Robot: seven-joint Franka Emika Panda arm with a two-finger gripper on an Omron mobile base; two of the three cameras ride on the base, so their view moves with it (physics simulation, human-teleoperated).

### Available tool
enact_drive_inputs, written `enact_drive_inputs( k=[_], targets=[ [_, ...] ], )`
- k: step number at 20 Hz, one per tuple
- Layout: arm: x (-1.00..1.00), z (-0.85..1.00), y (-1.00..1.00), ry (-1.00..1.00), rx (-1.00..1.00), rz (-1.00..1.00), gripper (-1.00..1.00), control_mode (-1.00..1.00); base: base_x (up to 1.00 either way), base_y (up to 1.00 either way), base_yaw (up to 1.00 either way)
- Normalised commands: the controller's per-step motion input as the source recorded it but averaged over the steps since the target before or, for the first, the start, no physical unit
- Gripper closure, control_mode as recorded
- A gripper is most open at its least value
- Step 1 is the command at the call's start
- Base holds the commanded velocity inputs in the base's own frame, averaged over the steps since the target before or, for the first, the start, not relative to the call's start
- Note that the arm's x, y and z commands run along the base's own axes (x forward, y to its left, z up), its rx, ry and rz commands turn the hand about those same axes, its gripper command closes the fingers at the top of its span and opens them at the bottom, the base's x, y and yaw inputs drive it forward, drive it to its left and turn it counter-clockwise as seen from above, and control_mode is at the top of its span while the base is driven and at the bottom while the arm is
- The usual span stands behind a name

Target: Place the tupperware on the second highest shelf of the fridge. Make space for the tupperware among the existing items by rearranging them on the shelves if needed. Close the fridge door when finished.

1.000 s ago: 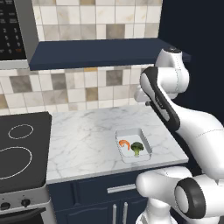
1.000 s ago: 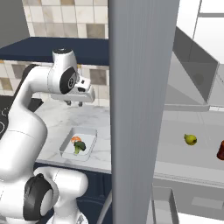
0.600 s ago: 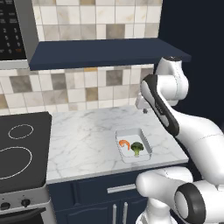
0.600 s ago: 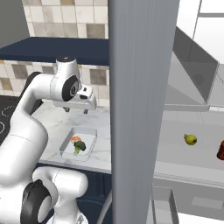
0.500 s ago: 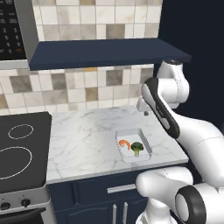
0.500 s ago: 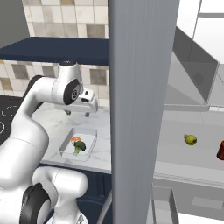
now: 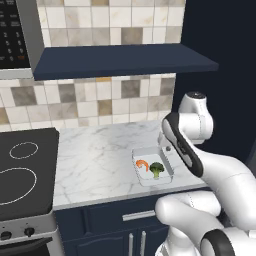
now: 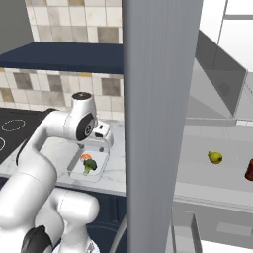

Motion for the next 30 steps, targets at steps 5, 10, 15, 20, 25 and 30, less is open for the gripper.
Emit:
enact_drive_inputs(
  k=[5, 10, 15, 20, 25, 30],
  targets=[
    [0.00, -0.57, 0.00, 0.02, 0.00, -0.09, -1.00, -1.00, 0.00, 0.00, 0.00],
    [0.00, -0.36, 0.00, 0.00, 0.00, -0.02, -1.00, -1.00, 0.00, 0.00, 0.00],
    [0.02, -0.40, 0.00, 0.00, 0.00, 0.00, -1.00, -1.00, 0.00, 0.00, 0.00],
    [0.11, -0.26, 0.00, 0.00, 0.00, 0.00, -1.00, -1.00, 0.00, 0.00, 0.00],
    [0.15, -0.08, -0.08, 0.00, 0.00, 0.00, -1.00, -1.00, 0.00, 0.00, 0.00],
    [0.18, -0.06, -0.13, 0.00, 0.01, 0.00, -1.00, -1.00, 0.00, 0.00, 0.00]
  ],
)
